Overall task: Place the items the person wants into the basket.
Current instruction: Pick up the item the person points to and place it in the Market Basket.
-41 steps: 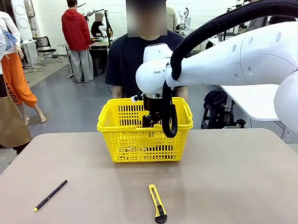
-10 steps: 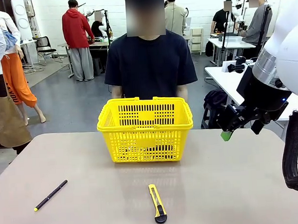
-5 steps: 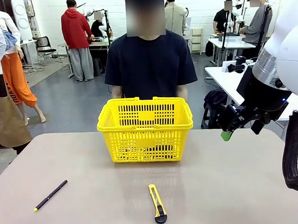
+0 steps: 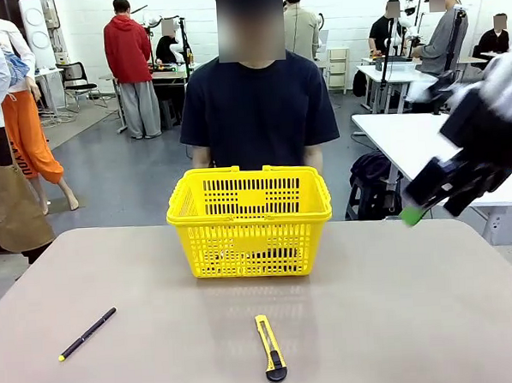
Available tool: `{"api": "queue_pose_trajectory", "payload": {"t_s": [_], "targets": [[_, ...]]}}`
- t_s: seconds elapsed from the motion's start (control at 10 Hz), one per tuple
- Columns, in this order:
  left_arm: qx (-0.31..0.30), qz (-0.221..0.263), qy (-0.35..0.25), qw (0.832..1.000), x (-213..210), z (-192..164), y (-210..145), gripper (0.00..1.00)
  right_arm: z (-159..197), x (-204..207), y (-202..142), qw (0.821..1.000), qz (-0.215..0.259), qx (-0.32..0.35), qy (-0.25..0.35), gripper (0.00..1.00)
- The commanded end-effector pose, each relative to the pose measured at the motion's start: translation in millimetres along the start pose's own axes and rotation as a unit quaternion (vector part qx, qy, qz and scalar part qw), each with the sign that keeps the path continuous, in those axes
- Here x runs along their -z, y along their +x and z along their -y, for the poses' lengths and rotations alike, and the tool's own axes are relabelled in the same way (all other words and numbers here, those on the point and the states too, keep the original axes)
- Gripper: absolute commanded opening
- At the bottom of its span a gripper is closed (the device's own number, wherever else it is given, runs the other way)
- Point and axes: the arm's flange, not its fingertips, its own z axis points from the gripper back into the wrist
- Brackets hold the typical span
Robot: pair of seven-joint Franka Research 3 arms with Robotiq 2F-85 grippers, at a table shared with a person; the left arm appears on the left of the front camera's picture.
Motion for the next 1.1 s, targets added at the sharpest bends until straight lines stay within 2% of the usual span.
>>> {"api": "queue_pose_trajectory", "payload": {"t_s": [0.0,0.1,0.2,0.3,0.5,0.6,0.7,0.8,1.0], "targets": [[0.009,0.01,-0.002,1.0,-0.8,0.0,-0.9,1.0,50.0,-63.3,-31.7,0.981,0.042,-0.075,0.171,1.0],[0.009,0.01,-0.002,1.0,-0.8,0.0,-0.9,1.0,86.5,-94.4,-50.8,0.964,0.103,-0.097,0.227,1.0],[0.009,0.01,-0.002,1.0,-0.8,0.0,-0.9,1.0,124.0,-114.5,-70.5,0.949,0.127,-0.115,0.263,1.0],[0.009,0.01,-0.002,1.0,-0.8,0.0,-0.9,1.0,165.4,-125.7,-88.0,0.943,0.175,-0.097,0.265,1.0],[0.009,0.01,-0.002,1.0,-0.8,0.0,-0.9,1.0,235.1,-123.6,-122.7,0.948,0.235,-0.077,0.2,1.0],[0.009,0.01,-0.002,1.0,-0.8,0.0,-0.9,1.0,253.9,-116.3,-132.3,0.953,0.257,-0.053,0.151,1.0],[0.009,0.01,-0.002,1.0,-0.8,0.0,-0.9,1.0,263.4,-104.5,-137.5,0.959,0.26,-0.022,0.108,1.0],[0.009,0.01,-0.002,1.0,-0.8,0.0,-0.9,1.0,266.6,-95.7,-140.7,0.967,0.24,-0.016,0.086,1.0],[0.009,0.01,-0.002,1.0,-0.8,0.0,-0.9,1.0,263.2,-81.5,-144.8,0.984,0.164,-0.025,0.06,1.0]]}}
